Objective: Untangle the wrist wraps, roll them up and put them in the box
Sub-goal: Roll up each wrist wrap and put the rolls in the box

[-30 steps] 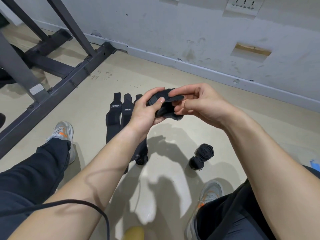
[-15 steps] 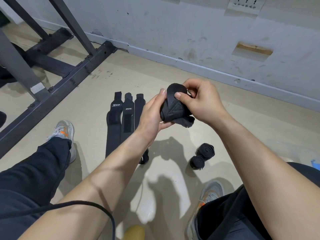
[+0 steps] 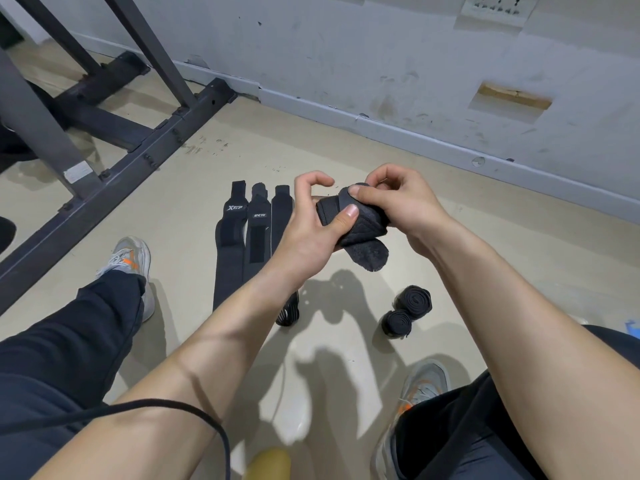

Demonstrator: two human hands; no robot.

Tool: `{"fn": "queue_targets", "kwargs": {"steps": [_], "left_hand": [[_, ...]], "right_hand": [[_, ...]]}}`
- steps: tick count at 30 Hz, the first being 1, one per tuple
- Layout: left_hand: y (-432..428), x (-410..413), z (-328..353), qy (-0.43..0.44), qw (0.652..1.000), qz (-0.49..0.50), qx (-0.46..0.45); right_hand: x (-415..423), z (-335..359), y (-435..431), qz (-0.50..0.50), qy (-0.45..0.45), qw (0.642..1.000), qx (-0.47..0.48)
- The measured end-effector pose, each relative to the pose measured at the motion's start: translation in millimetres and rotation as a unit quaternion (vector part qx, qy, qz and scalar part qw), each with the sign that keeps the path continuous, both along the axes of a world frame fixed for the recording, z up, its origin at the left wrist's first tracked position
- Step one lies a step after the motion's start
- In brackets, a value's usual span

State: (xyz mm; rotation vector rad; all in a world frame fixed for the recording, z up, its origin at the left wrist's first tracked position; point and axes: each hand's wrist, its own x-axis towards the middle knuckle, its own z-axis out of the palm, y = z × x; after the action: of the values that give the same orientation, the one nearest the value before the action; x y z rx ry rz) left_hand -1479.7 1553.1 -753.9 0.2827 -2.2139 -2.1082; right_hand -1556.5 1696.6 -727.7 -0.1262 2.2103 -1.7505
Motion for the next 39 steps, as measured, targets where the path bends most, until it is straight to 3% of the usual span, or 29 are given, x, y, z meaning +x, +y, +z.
{"fn": "queue_targets", "kwargs": {"steps": [3, 7, 11, 14, 19, 27, 32, 39], "left_hand": [[-1, 0, 1, 0.027, 0.998, -0.048, -0.028], [3, 0, -2, 0.017, 0.999, -0.038, 0.025], [0, -7, 0, -0.047, 0.991, 0.037, 0.121], [-13, -16, 8, -0.088, 0.968, 0.076, 0.223], [-25, -22, 14, -0.100, 0.956, 0.089, 0.261], [-13, -19, 13, -0.117, 0.946, 0.072, 0.295], [6, -12, 7, -0.114, 0.965, 0.018, 0.235], [7, -2, 11, -0.108, 0.958, -0.027, 0.265]], "right_hand": [[0, 2, -1, -0.010, -0.058, 0.998, -0.016], [-3, -1, -1, -0.032, -0.102, 0.994, -0.012], [-2, 3, 2, -0.041, 0.023, 0.998, 0.048], [7, 18, 9, 0.049, 0.114, 0.990, 0.062], [25, 21, 20, 0.217, 0.233, 0.925, 0.207], [26, 15, 14, 0.162, 0.409, 0.865, 0.240], [23, 15, 15, 0.146, 0.450, 0.838, 0.274], [16, 11, 20, 0.125, 0.413, 0.870, 0.236]]}}
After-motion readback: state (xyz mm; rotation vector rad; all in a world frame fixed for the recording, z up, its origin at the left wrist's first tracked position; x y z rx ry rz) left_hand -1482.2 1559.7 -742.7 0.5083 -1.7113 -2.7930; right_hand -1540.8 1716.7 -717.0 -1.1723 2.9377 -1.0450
